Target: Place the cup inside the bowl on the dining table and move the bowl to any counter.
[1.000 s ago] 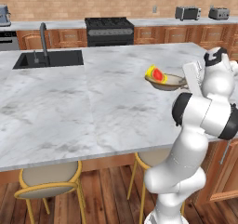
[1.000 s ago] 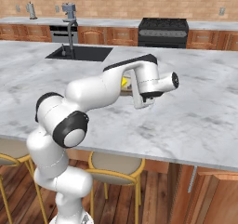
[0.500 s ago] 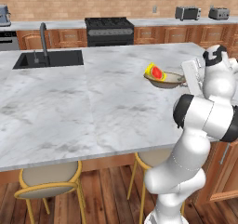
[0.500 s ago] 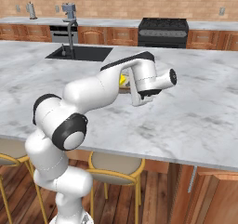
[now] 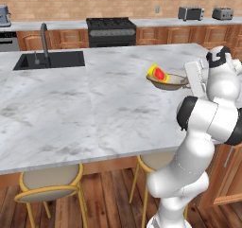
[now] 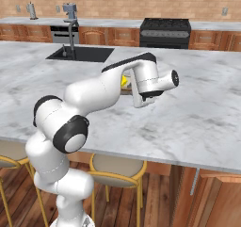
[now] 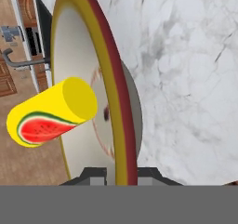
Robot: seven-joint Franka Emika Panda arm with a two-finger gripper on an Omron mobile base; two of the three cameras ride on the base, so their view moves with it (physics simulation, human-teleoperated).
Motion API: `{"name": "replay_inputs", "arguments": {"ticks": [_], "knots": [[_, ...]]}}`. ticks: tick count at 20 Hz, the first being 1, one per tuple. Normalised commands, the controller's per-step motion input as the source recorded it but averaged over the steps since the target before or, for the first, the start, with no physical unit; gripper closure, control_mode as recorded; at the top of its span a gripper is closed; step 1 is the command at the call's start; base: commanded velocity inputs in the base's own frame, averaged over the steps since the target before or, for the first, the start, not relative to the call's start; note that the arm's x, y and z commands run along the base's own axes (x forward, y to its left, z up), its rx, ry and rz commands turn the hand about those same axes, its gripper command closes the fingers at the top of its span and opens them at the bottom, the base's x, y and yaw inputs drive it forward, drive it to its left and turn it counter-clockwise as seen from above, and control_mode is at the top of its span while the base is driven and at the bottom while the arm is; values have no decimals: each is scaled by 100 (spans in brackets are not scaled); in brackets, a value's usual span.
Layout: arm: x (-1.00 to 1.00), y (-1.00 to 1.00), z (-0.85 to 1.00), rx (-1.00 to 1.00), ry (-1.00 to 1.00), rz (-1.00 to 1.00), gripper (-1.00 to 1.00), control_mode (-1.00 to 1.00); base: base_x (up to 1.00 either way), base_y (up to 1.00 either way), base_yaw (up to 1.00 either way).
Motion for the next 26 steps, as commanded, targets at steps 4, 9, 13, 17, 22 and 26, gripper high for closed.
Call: {"name": "replay_inputs", "arguments": {"ticks": [4,9,13,17,22,26], "knots": [[0,0,0,0,0,0,100,-100,0,0,0],[0,0,0,0,0,0,100,100,-4,0,0],[0,0,0,0,0,0,100,100,-59,0,0],[0,0,0,0,0,0,100,100,-54,0,0],[0,0,0,0,0,0,100,100,-48,0,0],[0,0,0,0,0,0,100,100,-22,0,0]]}}
